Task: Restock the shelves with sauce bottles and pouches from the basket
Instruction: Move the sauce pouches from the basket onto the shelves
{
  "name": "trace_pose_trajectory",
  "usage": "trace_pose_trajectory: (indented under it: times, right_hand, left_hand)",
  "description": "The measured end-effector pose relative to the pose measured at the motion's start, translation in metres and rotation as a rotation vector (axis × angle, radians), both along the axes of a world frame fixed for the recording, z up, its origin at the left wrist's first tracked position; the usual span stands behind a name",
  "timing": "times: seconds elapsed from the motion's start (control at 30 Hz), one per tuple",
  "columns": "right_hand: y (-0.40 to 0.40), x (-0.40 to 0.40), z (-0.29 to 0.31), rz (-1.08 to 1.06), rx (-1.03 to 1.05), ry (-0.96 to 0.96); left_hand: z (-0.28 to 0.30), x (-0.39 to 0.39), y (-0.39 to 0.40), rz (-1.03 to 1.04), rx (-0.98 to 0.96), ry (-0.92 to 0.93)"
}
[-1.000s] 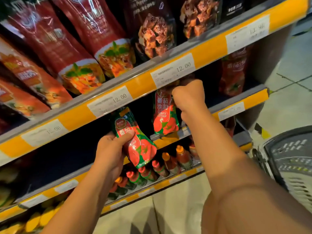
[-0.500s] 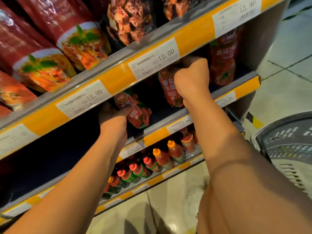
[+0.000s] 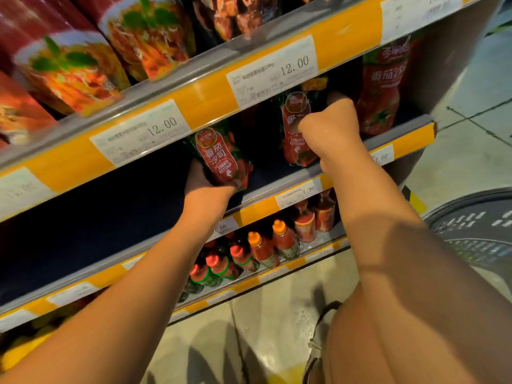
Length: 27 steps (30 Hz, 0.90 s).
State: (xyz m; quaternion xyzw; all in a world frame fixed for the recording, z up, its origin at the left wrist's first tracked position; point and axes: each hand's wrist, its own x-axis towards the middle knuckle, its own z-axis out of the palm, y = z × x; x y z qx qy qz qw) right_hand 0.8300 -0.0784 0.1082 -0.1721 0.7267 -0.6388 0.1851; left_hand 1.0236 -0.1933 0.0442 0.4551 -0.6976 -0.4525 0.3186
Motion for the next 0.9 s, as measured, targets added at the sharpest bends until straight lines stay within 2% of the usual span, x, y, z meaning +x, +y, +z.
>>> trace_pose_trajectory:
  times: [0.3, 0.5, 0.9]
  right_hand:
    - [-0.003, -0.005, -0.016, 0.045, 0.248, 0.040]
    - [-0.003, -0.004, -0.017, -0.023, 0.210, 0.041]
    - [-0.014, 0.000, -0.030, -0.031, 0.144, 0.068]
  left_hand:
    - [-0.004, -0.005, -0.021, -0.058, -0.081, -0.158]
    - [-0.007, -0.034, -0.031, -0.039, -0.180, -0.214]
    - [-0.013, -0.090, -0.035, -0.070, -0.281, -0.133]
